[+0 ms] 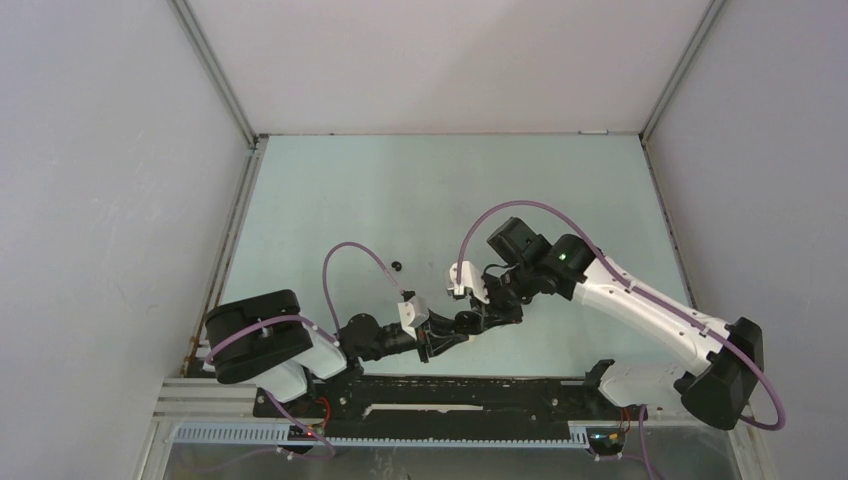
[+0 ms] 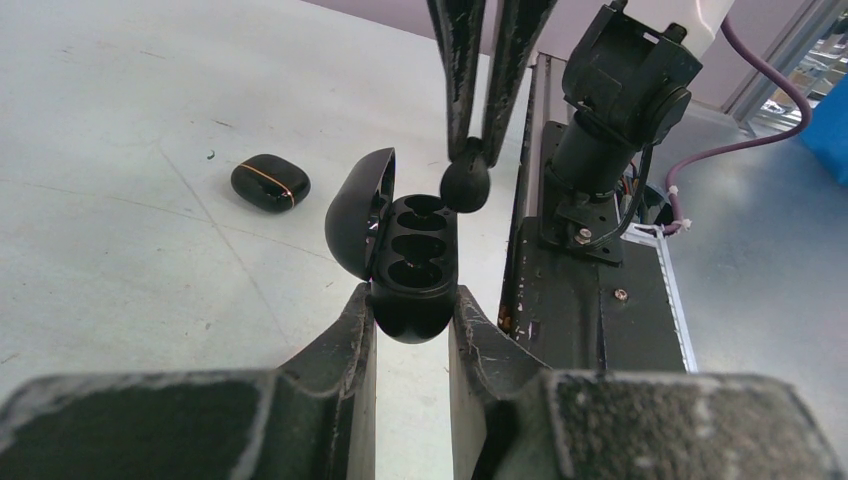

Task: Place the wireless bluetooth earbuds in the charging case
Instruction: Place the earbud in the charging case.

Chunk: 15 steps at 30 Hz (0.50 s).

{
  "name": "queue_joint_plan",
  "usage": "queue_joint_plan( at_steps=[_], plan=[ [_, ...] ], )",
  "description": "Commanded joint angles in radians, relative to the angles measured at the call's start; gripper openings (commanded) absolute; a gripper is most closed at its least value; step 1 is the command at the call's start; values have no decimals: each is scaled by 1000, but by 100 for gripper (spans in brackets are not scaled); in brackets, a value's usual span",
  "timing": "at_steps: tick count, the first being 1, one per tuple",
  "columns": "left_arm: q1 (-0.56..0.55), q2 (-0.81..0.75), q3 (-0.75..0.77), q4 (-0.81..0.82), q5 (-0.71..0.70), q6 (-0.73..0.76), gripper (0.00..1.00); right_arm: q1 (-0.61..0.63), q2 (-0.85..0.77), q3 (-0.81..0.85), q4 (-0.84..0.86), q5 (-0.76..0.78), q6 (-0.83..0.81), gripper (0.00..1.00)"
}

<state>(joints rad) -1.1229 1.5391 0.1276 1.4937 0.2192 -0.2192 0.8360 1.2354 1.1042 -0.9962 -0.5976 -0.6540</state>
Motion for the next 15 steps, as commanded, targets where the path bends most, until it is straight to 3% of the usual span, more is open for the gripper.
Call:
queue_joint_plan(
  at_steps=[1, 15],
  plan=[
    [2, -9, 27, 45, 26, -3, 0, 10, 19, 37, 36, 47, 11, 2],
    [2, -8, 27, 45, 28, -3, 0, 12, 69, 39, 70, 60, 16, 3]
  ],
)
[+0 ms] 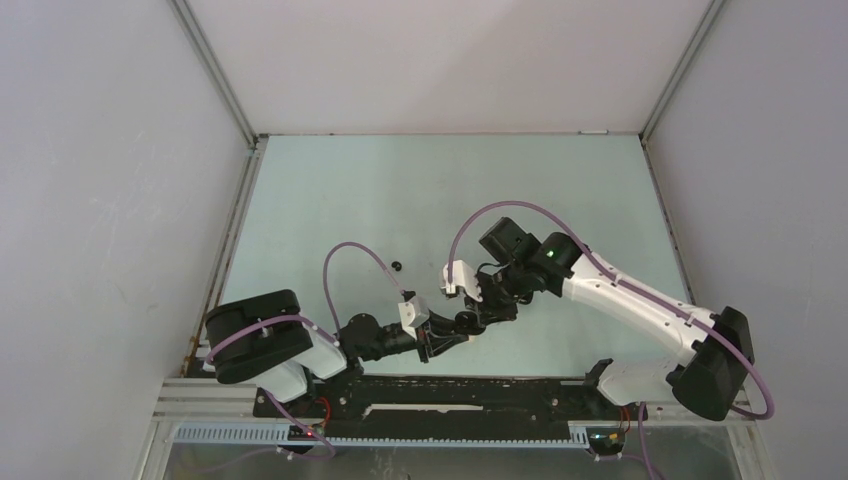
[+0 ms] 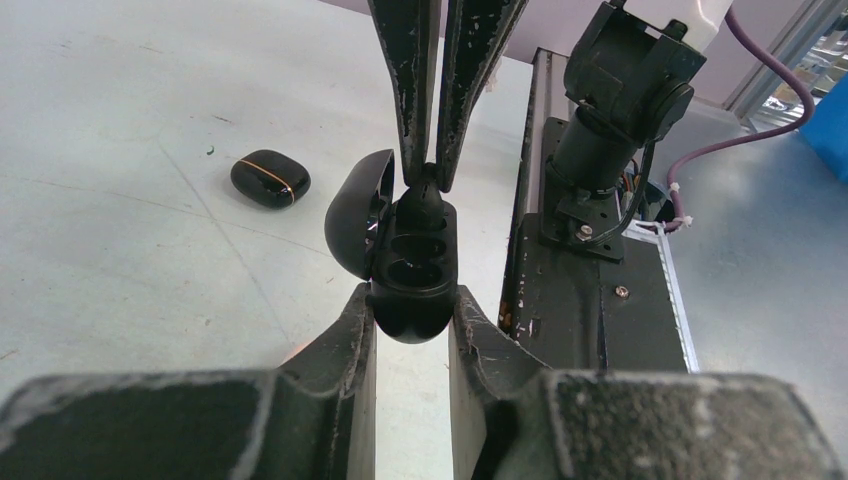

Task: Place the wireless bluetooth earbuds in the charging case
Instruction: Place the earbud in the charging case.

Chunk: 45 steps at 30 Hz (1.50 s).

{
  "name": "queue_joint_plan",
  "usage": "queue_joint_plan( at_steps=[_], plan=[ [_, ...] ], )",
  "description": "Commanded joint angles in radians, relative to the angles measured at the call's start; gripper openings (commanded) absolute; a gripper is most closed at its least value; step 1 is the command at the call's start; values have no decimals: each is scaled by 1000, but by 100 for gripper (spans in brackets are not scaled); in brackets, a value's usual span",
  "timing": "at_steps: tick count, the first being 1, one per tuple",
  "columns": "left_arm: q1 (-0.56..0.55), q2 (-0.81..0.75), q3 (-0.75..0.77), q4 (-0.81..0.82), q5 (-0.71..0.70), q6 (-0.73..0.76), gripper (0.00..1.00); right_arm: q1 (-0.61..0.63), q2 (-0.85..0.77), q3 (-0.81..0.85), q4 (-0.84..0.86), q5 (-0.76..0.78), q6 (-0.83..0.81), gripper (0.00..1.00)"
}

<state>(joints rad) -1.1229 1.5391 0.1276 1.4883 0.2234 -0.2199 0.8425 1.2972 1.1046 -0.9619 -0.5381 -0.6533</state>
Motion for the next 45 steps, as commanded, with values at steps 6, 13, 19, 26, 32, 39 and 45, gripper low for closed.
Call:
queue_joint_plan(
  at_steps=[6, 13, 19, 26, 32, 39, 45],
  plan=[
    [3, -10, 26, 50, 18, 0, 0, 10, 14, 38, 38, 10, 13, 13],
    [5, -9, 22, 50, 13, -3, 0, 16, -39, 37, 32, 20, 17, 25],
    [11, -5, 25, 50, 4, -11, 0, 12, -96, 110, -64, -16, 28, 29],
    [80, -60, -5, 50, -90, -86, 0, -139, -150, 151, -43, -70, 29, 28],
    [173, -224, -71, -40, -265, -125, 0, -343, -66, 84, 219, -114, 181, 23],
    [185, -610, 36, -737, -569, -9, 0, -316, 98, 42, 465, -18, 289, 21],
    [231, -816, 21, -951, -739, 23, 0, -234, 359, 168, 488, 27, 367, 21]
  ],
)
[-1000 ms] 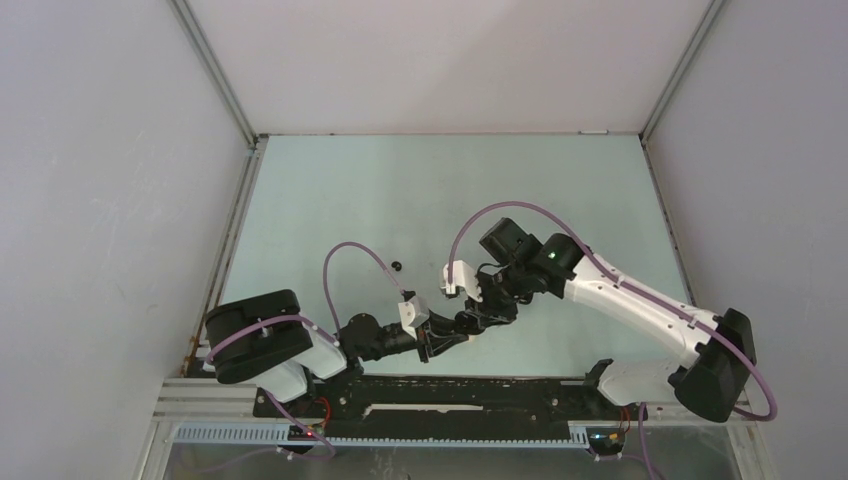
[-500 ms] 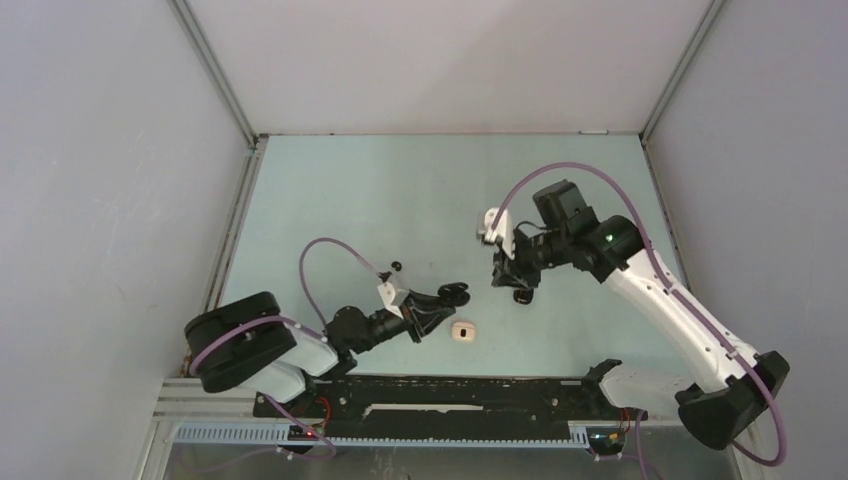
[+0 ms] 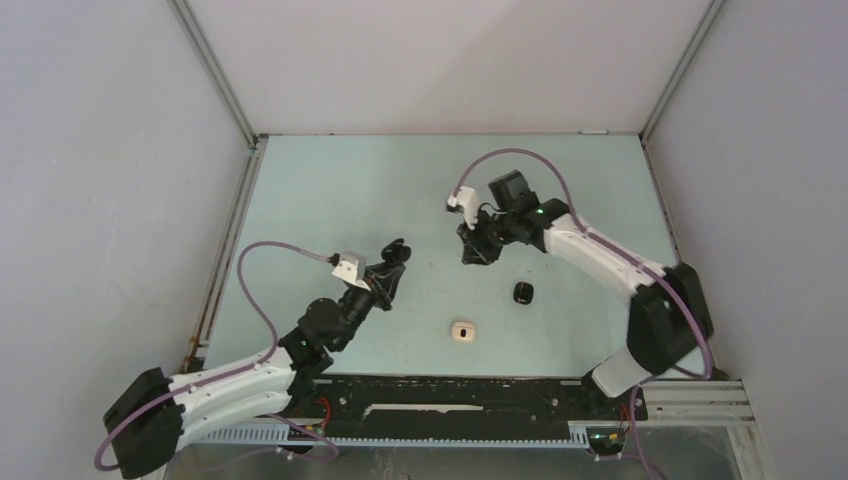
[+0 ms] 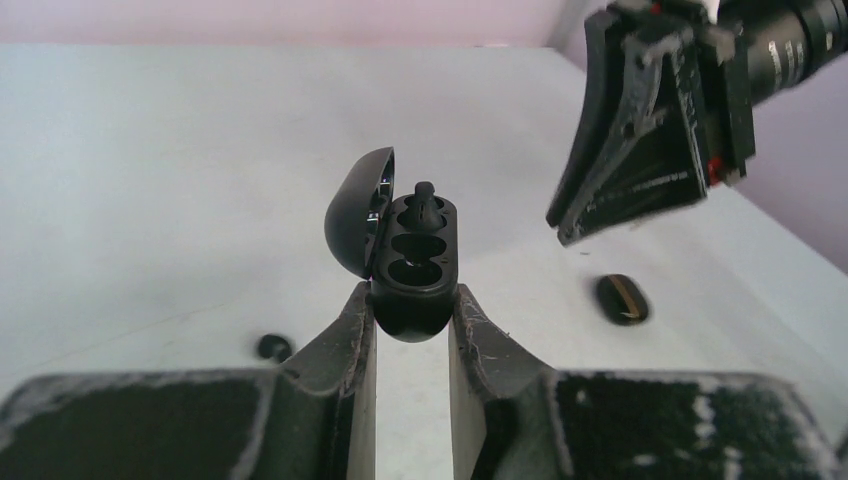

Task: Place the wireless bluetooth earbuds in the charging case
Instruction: Place the earbud in the charging case, then adjust the earbud at the center of the board.

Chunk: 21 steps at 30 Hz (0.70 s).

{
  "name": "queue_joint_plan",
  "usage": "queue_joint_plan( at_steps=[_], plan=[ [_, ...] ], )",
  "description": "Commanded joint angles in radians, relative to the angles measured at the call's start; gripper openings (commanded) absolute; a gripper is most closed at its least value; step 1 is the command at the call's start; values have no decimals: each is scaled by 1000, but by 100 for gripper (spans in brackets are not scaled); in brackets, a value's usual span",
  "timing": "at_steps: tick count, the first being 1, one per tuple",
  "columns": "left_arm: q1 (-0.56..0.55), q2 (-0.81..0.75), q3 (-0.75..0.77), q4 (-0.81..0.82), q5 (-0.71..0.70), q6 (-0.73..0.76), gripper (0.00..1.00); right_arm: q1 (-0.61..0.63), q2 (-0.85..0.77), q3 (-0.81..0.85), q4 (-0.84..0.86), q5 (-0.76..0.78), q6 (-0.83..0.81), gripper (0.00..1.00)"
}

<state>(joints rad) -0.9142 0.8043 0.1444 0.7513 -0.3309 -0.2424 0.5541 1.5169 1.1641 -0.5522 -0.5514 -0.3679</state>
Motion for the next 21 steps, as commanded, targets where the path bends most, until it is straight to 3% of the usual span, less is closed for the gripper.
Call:
queue_joint_plan(
  at_steps=[1, 6, 21],
  plan=[
    [26, -90, -6, -215, -216, 35, 0, 64, 191, 149, 75, 39, 102, 21],
    [66, -122, -53, -232, -254, -4, 0, 88, 436, 356, 38, -24, 180, 20],
    [120, -450, -190, -356, -395, -57, 0, 180, 786, 769, -32, 137, 276, 34]
  ],
)
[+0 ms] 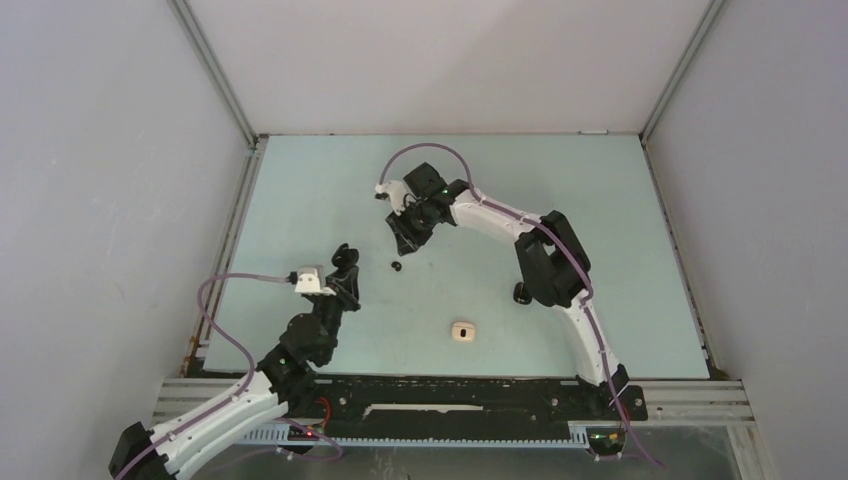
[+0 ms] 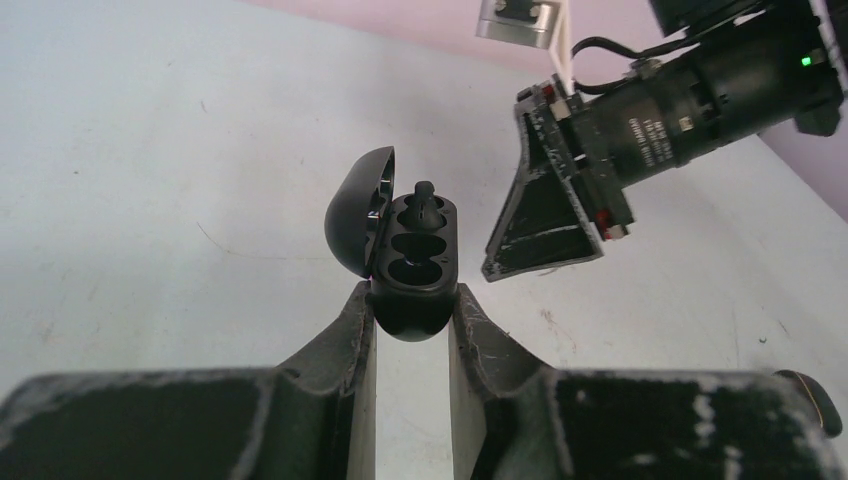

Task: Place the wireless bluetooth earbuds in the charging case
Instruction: Adjust the earbud at the center of the board.

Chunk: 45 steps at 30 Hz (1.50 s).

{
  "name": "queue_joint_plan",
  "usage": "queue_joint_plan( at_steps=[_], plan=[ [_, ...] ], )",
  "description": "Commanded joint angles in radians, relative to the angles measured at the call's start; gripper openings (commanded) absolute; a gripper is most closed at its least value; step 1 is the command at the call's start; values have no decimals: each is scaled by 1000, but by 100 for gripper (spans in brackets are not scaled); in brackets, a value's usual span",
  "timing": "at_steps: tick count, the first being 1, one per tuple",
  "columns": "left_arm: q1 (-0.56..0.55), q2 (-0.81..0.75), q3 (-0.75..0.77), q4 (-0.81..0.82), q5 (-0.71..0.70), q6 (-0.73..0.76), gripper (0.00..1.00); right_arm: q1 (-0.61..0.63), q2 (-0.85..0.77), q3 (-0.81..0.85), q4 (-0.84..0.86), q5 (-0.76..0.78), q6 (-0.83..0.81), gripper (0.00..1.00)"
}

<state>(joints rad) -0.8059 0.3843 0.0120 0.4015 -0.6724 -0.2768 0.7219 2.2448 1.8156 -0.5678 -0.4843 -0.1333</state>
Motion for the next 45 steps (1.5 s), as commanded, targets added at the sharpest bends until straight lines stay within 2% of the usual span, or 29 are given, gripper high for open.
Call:
queue_joint_plan(
  at_steps=[1, 10, 15, 31, 39, 45],
  plan=[
    [11, -30, -59, -6, -52, -22, 0, 18, 79, 144, -28, 82, 43, 35],
    [13, 34, -50, 25, -34, -22, 0, 68, 187, 274, -77, 176, 17, 42],
    [14, 29, -52, 27, -25, -22, 0, 95, 200, 276, -103, 221, -19, 44],
    [14, 34, -57, 41, -1, -29, 0, 92, -121, -174, -61, 346, -112, 44],
    [15, 55, -57, 60, 11, -29, 0, 58, -235, -322, -75, 354, -128, 44],
    [14, 74, -57, 77, 23, -30, 0, -25, -287, -360, -98, 348, -134, 44]
  ],
)
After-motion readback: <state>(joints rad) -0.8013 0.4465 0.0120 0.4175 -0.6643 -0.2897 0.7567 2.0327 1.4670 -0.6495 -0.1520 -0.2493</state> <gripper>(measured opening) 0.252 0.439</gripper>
